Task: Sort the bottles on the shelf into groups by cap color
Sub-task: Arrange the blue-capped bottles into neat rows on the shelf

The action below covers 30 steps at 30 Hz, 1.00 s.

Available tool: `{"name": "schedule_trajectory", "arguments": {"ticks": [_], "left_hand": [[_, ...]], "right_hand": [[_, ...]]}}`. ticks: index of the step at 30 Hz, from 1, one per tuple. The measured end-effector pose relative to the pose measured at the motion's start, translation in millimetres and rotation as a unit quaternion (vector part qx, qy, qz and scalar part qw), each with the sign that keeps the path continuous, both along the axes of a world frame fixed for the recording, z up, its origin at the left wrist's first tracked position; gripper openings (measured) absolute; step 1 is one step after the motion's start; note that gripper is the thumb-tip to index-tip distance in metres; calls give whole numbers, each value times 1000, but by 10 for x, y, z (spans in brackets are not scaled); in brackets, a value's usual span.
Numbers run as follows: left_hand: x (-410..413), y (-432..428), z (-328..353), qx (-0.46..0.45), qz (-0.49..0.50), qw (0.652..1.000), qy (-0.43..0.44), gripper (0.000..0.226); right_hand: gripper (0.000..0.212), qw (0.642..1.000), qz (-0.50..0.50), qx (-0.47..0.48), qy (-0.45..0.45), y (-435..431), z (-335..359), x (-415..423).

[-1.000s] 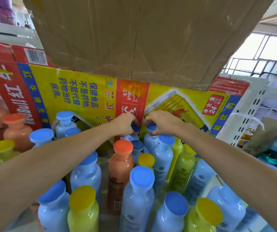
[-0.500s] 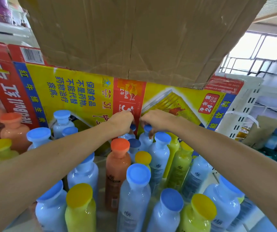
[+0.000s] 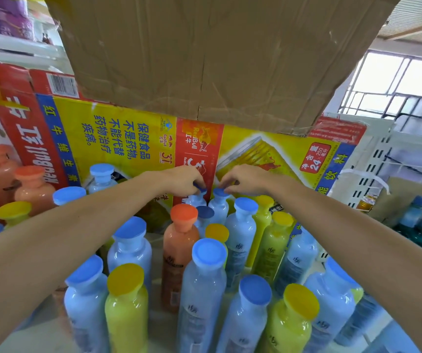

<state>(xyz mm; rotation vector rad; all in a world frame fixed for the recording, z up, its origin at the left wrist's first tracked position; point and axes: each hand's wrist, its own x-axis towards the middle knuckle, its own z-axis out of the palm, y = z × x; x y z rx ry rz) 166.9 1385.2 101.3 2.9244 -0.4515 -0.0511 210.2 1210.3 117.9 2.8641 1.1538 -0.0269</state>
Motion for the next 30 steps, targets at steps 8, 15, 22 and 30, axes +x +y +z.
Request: {"name": "schedule_trajectory", "arguments": {"ticks": [8,15,22,30], "left_hand": [[-223,87,44,-78,-1,995,-57,34],[-564,81,219,-131,-42,986,-90,30],[-852,86,123,-122,-54,991,-30,36],[-1029,125,-60,-147,-39,987,-52,48]], "right_hand": [[33,993,-21,103,56,-185,95,-263],[31,986,-28,159,44,-385,219,-559],[51,993,-73,79,55,-400,56,-815],[52,991,-115,74,8,-255,-99,-909]]}}
